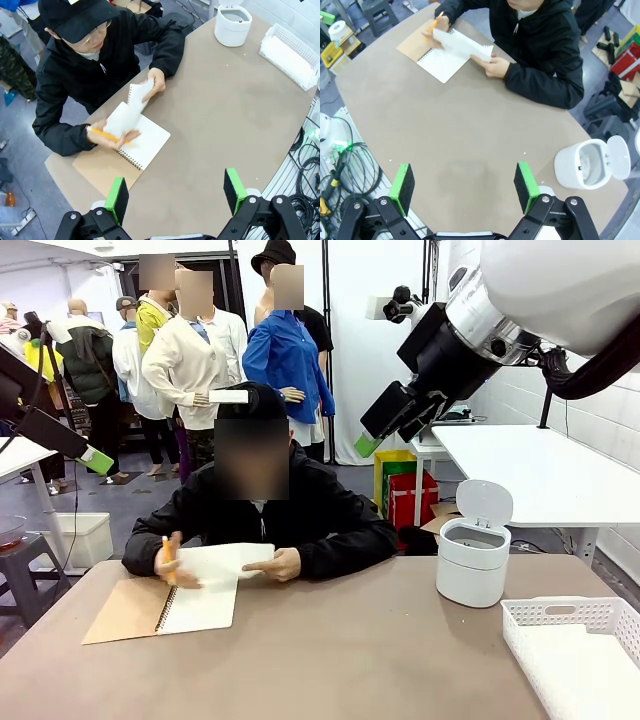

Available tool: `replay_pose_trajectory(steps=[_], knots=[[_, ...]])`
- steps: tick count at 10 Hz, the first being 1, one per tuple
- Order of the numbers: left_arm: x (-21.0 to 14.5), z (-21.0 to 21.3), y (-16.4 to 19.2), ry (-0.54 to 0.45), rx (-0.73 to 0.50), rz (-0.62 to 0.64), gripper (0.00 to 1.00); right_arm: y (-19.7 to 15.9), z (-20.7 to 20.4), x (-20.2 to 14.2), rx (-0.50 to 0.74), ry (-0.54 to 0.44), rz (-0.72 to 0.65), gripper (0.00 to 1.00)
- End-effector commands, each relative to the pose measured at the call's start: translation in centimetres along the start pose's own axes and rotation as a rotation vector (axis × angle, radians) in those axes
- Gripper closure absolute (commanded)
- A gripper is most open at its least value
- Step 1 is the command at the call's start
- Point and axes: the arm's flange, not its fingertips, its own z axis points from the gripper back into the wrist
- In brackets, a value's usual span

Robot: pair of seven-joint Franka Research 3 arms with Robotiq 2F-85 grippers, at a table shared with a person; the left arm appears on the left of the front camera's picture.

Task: Sort the paper based on its condition.
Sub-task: If a person hands you a paper, place it in the Organizing basket , and if it's crumpled, put it in the Trash can.

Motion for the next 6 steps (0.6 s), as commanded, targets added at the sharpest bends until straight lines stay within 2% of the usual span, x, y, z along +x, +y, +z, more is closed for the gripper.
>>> replay_pose_trajectory(steps=[1,6], knots=[[0.03,0.13,0.11,-0.005,0.002,0.006,0.0,-0.09,-0.15,0.03,0.001,0.003,-0.001,0.0],[0.03,0.13,0.11,-0.005,0.002,0.006,0.0,-0.09,-0.15,0.03,0.001,0.003,-0.001,0.0]])
